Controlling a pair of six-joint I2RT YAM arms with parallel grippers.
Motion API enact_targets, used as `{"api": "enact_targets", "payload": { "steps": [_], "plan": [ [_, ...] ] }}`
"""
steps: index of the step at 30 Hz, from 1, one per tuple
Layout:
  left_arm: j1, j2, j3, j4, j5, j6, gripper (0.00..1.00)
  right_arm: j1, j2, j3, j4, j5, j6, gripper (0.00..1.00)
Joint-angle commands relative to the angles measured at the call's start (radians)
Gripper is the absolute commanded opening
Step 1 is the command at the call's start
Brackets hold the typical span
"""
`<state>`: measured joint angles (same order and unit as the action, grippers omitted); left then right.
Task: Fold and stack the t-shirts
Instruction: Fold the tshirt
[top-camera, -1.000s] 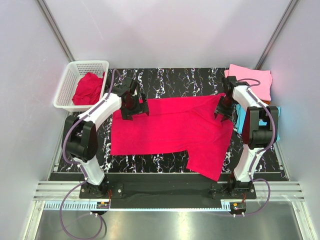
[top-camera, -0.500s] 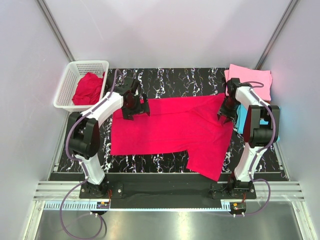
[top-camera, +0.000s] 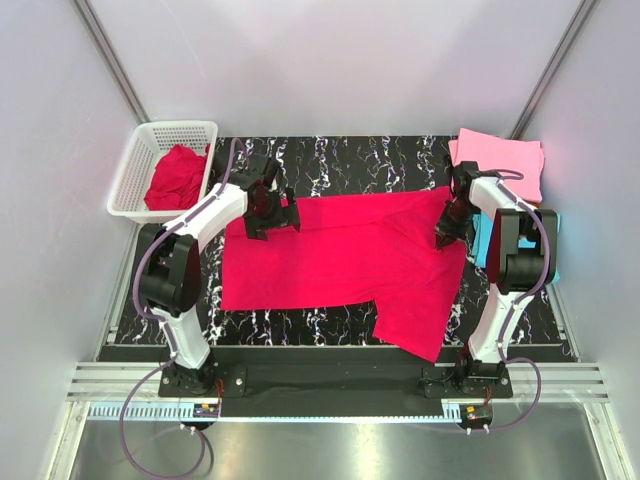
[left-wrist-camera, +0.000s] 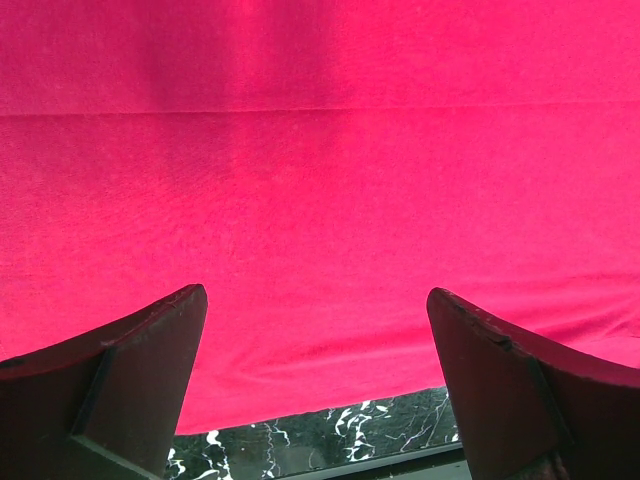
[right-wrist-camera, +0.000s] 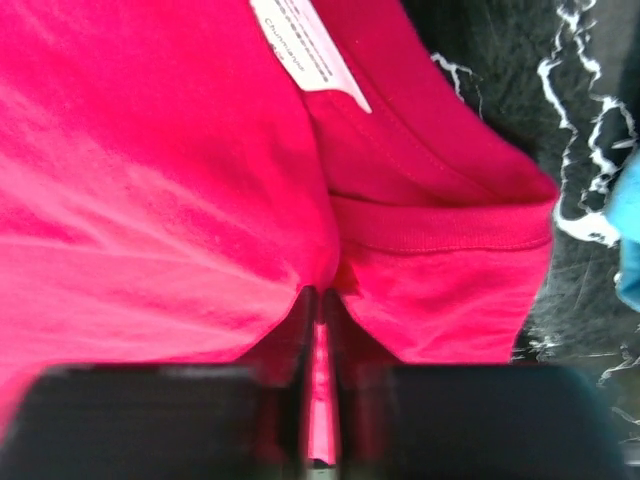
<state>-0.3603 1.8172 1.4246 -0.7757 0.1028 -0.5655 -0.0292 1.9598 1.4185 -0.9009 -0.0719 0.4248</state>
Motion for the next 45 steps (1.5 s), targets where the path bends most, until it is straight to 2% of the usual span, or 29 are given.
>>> {"api": "enact_targets", "payload": {
  "steps": [1,8,15,24,33,34,38,39,42,45],
  "plan": [
    [0.006,-0.004,0.034,0.015,0.020,0.018,0.99,-0.005,0.008,0.002,0.028,-0.031,0.005,0.00],
    [0.009,0.008,0.053,0.015,0.060,0.018,0.99,-0.005,-0.032,0.091,0.016,-0.052,0.019,0.00],
    [0.004,0.040,0.121,0.026,0.141,0.029,0.99,-0.005,-0.026,0.229,0.016,-0.164,0.029,0.00],
    [-0.034,0.112,0.165,0.145,0.294,0.012,0.99,-0.005,0.111,0.382,0.082,-0.197,0.028,0.00],
    [-0.065,0.140,0.194,0.156,0.308,0.021,0.99,-0.006,0.295,0.531,0.151,-0.180,0.035,0.00],
    [-0.066,0.142,0.194,0.156,0.316,0.022,0.99,-0.006,0.324,0.551,0.180,-0.178,0.040,0.10],
    [-0.071,0.146,0.191,0.154,0.330,0.035,0.99,-0.008,0.369,0.651,0.191,-0.140,0.032,0.25],
    [-0.072,0.145,0.188,0.154,0.330,0.038,0.99,-0.006,0.366,0.664,0.192,-0.125,0.029,0.32],
    [-0.072,0.133,0.172,0.154,0.316,0.046,0.99,-0.008,0.326,0.697,0.195,-0.056,0.020,0.33],
    [-0.072,0.125,0.154,0.154,0.293,0.055,0.99,-0.006,0.237,0.656,0.223,0.000,0.003,0.34]
  ]
}}
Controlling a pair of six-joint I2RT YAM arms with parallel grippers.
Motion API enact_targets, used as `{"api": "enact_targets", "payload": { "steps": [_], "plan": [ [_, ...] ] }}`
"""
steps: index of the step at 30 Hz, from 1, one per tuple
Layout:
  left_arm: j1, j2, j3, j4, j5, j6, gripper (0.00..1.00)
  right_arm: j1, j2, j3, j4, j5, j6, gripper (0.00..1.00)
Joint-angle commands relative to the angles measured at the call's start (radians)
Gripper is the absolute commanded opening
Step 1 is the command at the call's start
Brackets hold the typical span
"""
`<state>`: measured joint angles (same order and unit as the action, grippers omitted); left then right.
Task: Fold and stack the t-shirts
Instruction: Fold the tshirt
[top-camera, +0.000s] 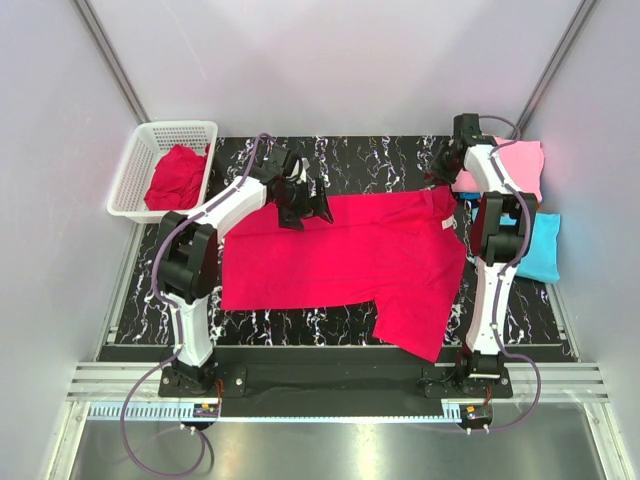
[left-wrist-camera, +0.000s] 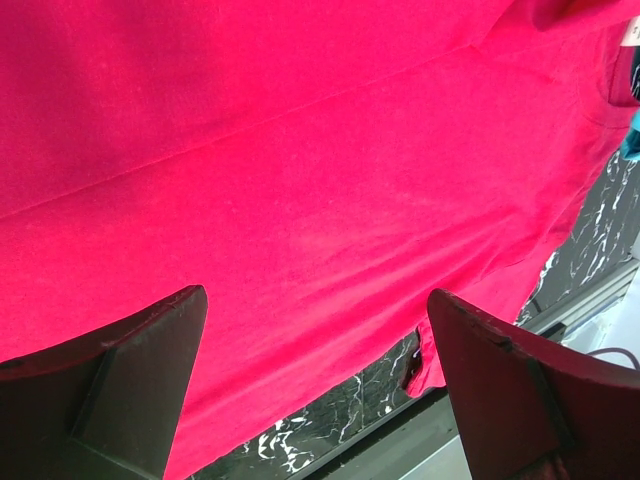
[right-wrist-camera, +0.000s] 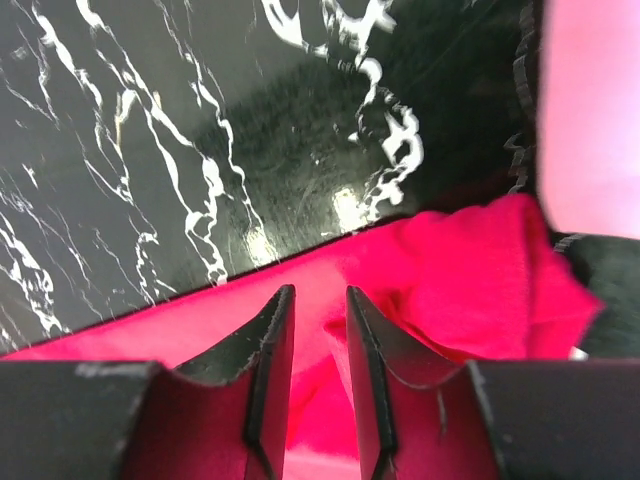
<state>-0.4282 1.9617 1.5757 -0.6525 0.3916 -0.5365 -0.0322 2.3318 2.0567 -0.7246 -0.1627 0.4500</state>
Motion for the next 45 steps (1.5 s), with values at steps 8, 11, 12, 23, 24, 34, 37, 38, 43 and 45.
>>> {"api": "enact_targets", "payload": {
  "steps": [8,11,12,23,24,34,37,38,43,45],
  "plan": [
    [-0.004,-0.009,-0.013,0.033,-0.005,0.023,0.99,-0.003,-0.353,-0.303,0.099,0.106,-0.027,0.33],
    [-0.004,-0.004,-0.009,0.033,-0.008,0.023,0.99,-0.003,-0.434,-0.452,0.105,0.039,0.003,0.31],
    [-0.004,-0.004,-0.009,0.033,-0.010,0.023,0.99,-0.003,-0.465,-0.489,0.114,0.019,0.019,0.31],
    [-0.004,0.000,-0.003,0.036,-0.003,0.012,0.99,0.006,-0.417,-0.716,0.243,-0.238,0.110,0.26],
    [-0.004,-0.003,-0.005,0.034,-0.005,0.010,0.99,0.008,-0.408,-0.721,0.251,-0.241,0.113,0.26],
    [-0.004,-0.040,-0.052,0.039,-0.034,0.012,0.99,0.014,-0.354,-0.722,0.235,-0.169,0.110,0.25],
    [-0.004,-0.040,-0.056,0.040,-0.034,0.010,0.99,0.015,-0.347,-0.716,0.226,-0.166,0.104,0.25],
    [-0.004,-0.040,-0.056,0.039,-0.036,0.009,0.99,0.015,-0.345,-0.716,0.225,-0.164,0.105,0.25],
    [-0.004,-0.041,-0.056,0.040,-0.036,0.009,0.99,0.018,-0.336,-0.698,0.203,-0.138,0.101,0.26],
    [-0.004,-0.040,-0.056,0.042,-0.037,0.010,0.99,0.023,-0.338,-0.687,0.177,-0.121,0.093,0.27]
  ]
}}
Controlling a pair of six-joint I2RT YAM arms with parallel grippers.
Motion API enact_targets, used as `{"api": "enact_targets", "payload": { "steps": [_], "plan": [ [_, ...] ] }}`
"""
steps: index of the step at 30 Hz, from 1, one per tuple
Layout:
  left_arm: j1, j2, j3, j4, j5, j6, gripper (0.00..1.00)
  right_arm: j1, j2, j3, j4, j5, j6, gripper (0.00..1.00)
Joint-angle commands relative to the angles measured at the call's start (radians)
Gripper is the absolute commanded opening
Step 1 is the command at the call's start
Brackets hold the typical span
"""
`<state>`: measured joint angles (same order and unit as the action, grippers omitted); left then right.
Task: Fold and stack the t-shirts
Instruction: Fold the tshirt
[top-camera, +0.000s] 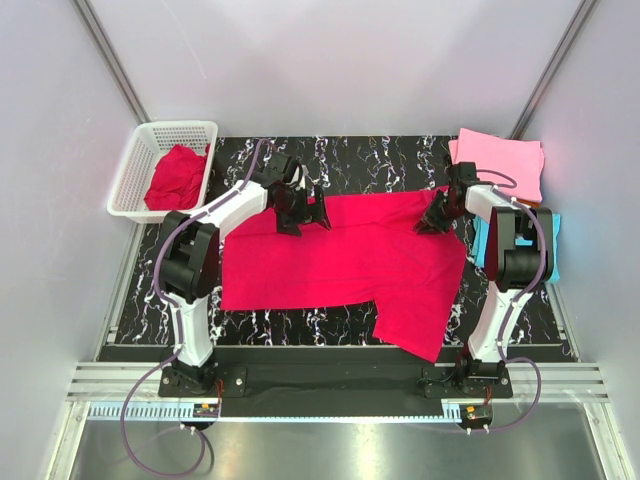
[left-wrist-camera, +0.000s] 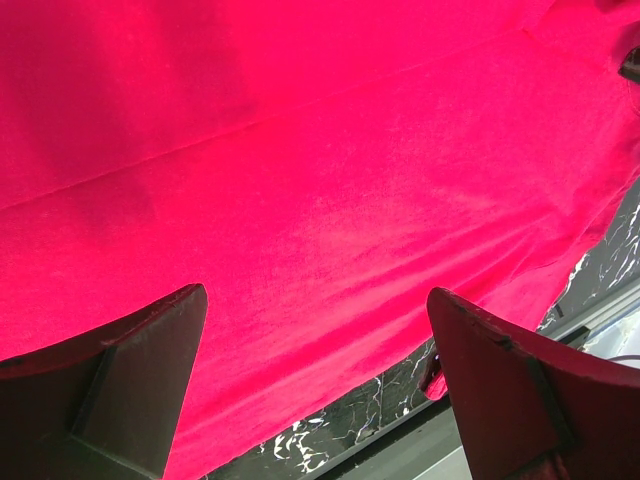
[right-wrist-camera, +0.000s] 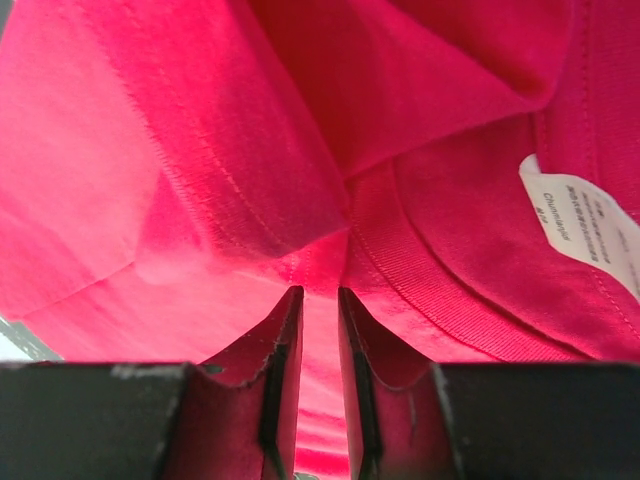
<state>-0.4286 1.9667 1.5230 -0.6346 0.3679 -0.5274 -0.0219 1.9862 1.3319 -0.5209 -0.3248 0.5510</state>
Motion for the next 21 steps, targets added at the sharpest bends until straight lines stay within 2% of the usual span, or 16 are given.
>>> {"api": "enact_targets", "payload": {
  "steps": [1,6,11,21],
  "plan": [
    [-0.004,-0.045,-0.004,0.024,-0.015,0.000,0.99,0.014,0.007,0.042,-0.043,0.056,-0.011,0.28],
    [-0.004,-0.042,0.000,0.024,-0.014,-0.002,0.99,0.017,0.013,0.053,-0.064,0.073,-0.019,0.30],
    [-0.004,-0.043,0.002,0.024,-0.015,-0.002,0.99,0.017,0.042,0.064,-0.060,0.056,-0.022,0.22],
    [-0.004,-0.057,-0.014,0.023,-0.018,0.007,0.99,0.017,0.088,0.122,-0.059,0.053,-0.026,0.21]
  ]
}}
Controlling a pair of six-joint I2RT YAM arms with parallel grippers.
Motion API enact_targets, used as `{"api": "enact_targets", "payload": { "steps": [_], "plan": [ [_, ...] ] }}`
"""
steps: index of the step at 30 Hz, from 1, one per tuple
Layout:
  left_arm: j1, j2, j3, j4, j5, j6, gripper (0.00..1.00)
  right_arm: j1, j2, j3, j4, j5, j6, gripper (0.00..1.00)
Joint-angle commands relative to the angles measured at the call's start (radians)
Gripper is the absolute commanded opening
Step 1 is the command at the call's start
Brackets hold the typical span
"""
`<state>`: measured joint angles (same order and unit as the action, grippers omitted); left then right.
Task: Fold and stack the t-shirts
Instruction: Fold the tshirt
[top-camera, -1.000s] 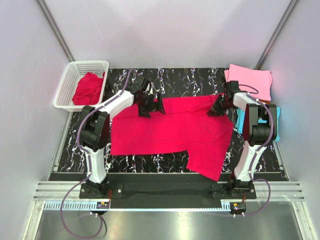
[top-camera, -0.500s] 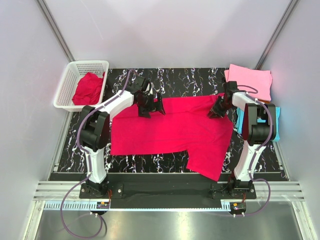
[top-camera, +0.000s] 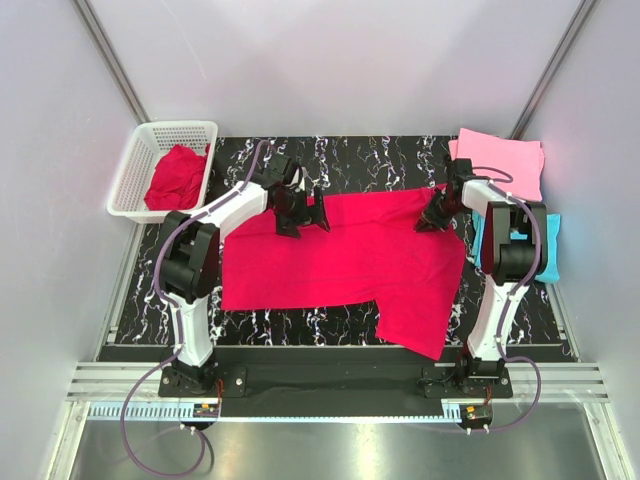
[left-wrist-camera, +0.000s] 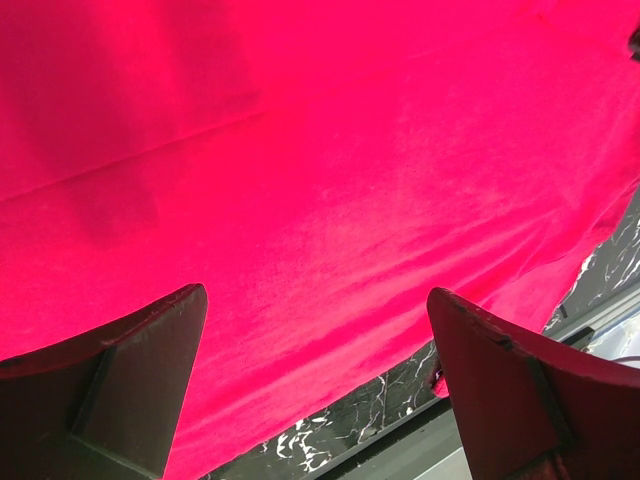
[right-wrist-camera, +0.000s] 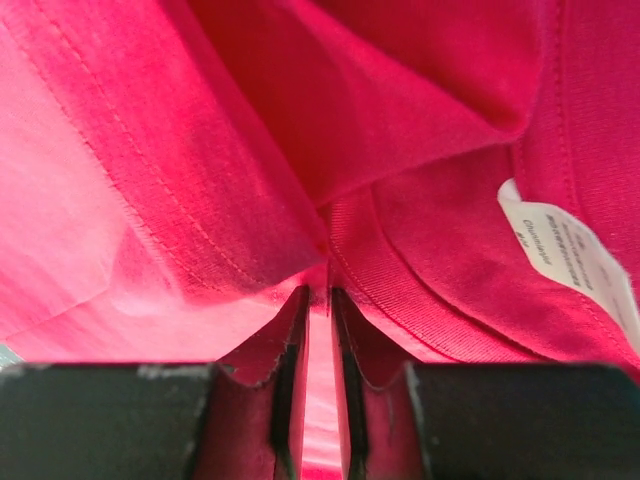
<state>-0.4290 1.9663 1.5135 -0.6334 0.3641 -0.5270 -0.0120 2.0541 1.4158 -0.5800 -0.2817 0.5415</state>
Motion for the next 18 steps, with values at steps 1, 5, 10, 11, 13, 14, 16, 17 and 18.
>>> {"api": "enact_targets", "payload": {
  "steps": [1,5,10,11,13,14,16,17,18],
  "plan": [
    [-0.004,-0.057,-0.006,0.023,-0.016,0.009,0.99,0.033,0.018,0.038,0.000,0.010,-0.015,0.21],
    [-0.004,-0.057,-0.010,0.021,-0.016,0.007,0.99,0.040,0.017,0.037,0.000,0.010,-0.020,0.11],
    [-0.004,-0.055,-0.012,0.021,-0.016,0.012,0.99,0.047,0.002,0.035,-0.001,0.019,-0.015,0.00],
    [-0.004,-0.055,-0.013,0.021,-0.016,0.012,0.99,0.050,-0.012,0.035,-0.004,0.027,-0.017,0.00],
    [-0.004,-0.053,-0.013,0.023,-0.016,0.012,0.99,0.061,-0.032,0.040,-0.014,0.048,-0.017,0.00],
    [-0.004,-0.053,-0.015,0.021,-0.016,0.012,0.99,0.063,-0.052,0.051,-0.020,0.053,-0.017,0.00],
    [-0.004,-0.053,-0.016,0.021,-0.014,0.012,0.99,0.072,-0.069,0.064,-0.041,0.068,-0.020,0.00],
    [-0.004,-0.053,-0.015,0.021,-0.014,0.012,0.99,0.073,-0.081,0.084,-0.062,0.073,-0.023,0.00],
    [-0.004,-0.053,-0.015,0.021,-0.014,0.010,0.99,0.075,-0.086,0.092,-0.063,0.073,-0.025,0.00]
  ]
}}
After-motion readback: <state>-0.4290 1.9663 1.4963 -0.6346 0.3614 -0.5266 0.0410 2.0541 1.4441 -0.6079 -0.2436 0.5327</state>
